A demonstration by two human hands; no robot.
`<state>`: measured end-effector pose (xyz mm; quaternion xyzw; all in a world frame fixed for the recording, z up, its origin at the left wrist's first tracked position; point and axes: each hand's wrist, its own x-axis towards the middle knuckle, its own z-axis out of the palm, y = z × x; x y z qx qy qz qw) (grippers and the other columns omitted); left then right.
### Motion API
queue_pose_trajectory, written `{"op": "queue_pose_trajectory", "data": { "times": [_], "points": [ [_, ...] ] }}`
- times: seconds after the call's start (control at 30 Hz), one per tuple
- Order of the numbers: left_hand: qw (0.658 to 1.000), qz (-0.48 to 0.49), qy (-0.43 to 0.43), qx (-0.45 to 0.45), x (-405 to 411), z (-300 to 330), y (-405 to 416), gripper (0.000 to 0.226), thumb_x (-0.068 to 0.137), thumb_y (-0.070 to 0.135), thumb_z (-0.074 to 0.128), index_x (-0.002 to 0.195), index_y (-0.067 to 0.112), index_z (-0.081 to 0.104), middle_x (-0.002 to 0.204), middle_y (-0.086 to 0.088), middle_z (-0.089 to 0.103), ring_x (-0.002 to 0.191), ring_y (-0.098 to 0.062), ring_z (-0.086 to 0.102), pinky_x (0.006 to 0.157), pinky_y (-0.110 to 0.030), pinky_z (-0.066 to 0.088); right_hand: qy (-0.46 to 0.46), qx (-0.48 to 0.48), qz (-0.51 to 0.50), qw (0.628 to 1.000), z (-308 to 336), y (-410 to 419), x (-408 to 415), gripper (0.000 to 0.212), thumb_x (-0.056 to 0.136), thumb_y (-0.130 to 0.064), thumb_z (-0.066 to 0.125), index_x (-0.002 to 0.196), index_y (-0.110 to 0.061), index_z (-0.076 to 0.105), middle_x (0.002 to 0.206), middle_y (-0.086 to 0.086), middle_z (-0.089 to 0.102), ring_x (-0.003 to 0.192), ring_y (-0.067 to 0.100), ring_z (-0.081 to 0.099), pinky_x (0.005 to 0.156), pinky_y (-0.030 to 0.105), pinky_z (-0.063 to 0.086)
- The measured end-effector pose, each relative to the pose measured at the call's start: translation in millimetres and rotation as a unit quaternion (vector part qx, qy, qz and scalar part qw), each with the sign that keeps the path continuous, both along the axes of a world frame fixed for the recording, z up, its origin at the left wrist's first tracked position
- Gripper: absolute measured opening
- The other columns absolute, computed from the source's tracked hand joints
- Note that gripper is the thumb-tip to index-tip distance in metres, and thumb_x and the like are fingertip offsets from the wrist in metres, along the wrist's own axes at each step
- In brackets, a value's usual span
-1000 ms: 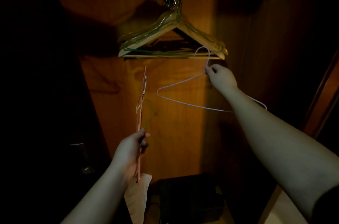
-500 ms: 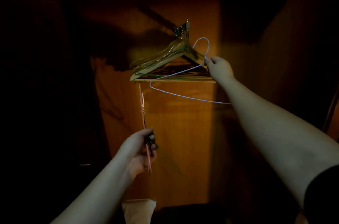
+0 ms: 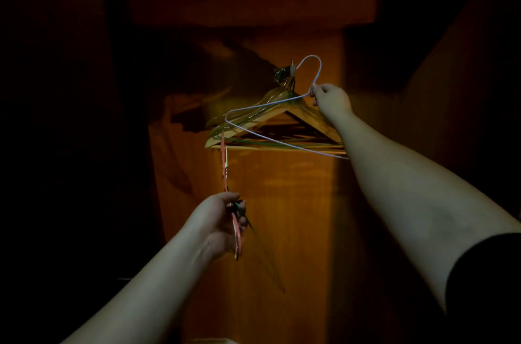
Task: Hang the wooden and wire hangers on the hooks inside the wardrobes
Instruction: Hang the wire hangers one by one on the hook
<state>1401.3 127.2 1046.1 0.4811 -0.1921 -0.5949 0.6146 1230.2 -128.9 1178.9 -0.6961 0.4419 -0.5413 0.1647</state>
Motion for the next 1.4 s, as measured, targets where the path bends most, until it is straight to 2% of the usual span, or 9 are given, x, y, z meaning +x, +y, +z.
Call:
{"op": "queue_pose_trajectory", "data": {
  "times": [0.13,0.3,0.5,0.67,0.8,0.97,1.07,1.3,1.4],
  "points": [
    [1.0,0.019,0.01,-0.016,-1,2,-7,0.019,0.093,0.015,0.054,0.109,0.006,0.055,0.06,-0.003,0.053,0.054,-0.015,0.043,0.055,-0.025,0.036,0.004,-0.009,0.012,1.0,12,-4,11,0.035,0.101,-0.042,0.044,0.098,-0.015,0.067,0.08,0.003,0.062,0.066,0.016,0.051,0.056,0.032,0.033],
    [1.0,0.011,0.002,-0.008,-1,7,-5,0.018,0.093,0.019,0.053,0.084,0.006,0.059,0.058,-0.001,0.053,0.055,-0.014,0.043,0.056,-0.026,0.034,0.043,-0.014,0.04,0.998,8,-9,22,0.029,0.101,-0.037,0.045,0.088,-0.017,0.06,0.069,-0.005,0.056,0.06,0.008,0.047,0.053,0.028,0.032],
    [1.0,0.016,-0.002,-0.003,-2,10,-5,0.021,0.094,0.019,0.052,0.079,0.006,0.059,0.056,-0.001,0.052,0.055,-0.015,0.042,0.057,-0.026,0.032,0.068,-0.018,0.045,0.997,-7,-23,21,0.032,0.101,-0.036,0.043,0.074,-0.023,0.054,0.071,-0.004,0.056,0.063,0.009,0.048,0.054,0.028,0.032],
    [1.0,0.009,0.007,0.004,-6,9,-5,0.019,0.093,0.019,0.053,0.08,0.006,0.059,0.058,-0.001,0.052,0.055,-0.014,0.042,0.055,-0.025,0.034,0.105,-0.023,0.034,0.994,-6,-32,23,0.034,0.102,-0.035,0.042,0.097,-0.009,0.063,0.087,0.008,0.06,0.08,0.023,0.053,0.067,0.034,0.038],
    [1.0,0.001,0.009,0.013,-5,6,-6,0.018,0.091,0.02,0.054,0.079,0.007,0.059,0.059,0.0,0.051,0.055,-0.014,0.042,0.056,-0.025,0.033,0.129,-0.013,0.005,0.992,-1,-41,26,0.028,0.1,-0.036,0.043,0.089,-0.016,0.059,0.088,0.008,0.061,0.084,0.027,0.056,0.068,0.036,0.042],
    [1.0,-0.001,0.01,0.015,-7,5,-2,0.019,0.091,0.02,0.053,0.078,0.007,0.058,0.058,0.0,0.05,0.055,-0.014,0.041,0.056,-0.026,0.032,0.186,-0.012,-0.041,0.982,4,-45,32,0.037,0.096,-0.049,0.042,0.088,-0.018,0.06,0.093,0.009,0.063,0.099,0.032,0.058,0.086,0.044,0.047],
    [1.0,0.0,0.01,0.014,-5,5,-1,0.019,0.091,0.02,0.054,0.078,0.007,0.059,0.058,0.0,0.051,0.055,-0.014,0.041,0.056,-0.026,0.032,0.215,-0.012,-0.071,0.974,6,-44,36,0.049,0.094,-0.061,0.041,0.093,-0.017,0.061,0.093,0.009,0.063,0.097,0.03,0.059,0.086,0.044,0.047],
    [1.0,0.001,0.005,0.019,0,0,1,0.021,0.09,0.02,0.054,0.074,0.007,0.06,0.057,0.0,0.05,0.054,-0.014,0.041,0.055,-0.026,0.033,0.237,-0.009,-0.107,0.966,13,-40,39,0.058,0.094,-0.062,0.042,0.094,-0.009,0.065,0.089,0.009,0.064,0.088,0.029,0.06,0.08,0.043,0.049],
    [1.0,0.002,0.012,0.023,4,-3,1,0.018,0.089,0.02,0.055,0.078,0.007,0.06,0.057,-0.001,0.05,0.055,-0.014,0.041,0.054,-0.026,0.033,0.223,-0.023,-0.121,0.967,14,-37,37,0.06,0.094,-0.063,0.041,0.1,-0.008,0.066,0.096,0.011,0.065,0.092,0.03,0.06,0.08,0.043,0.047]
  ]
}}
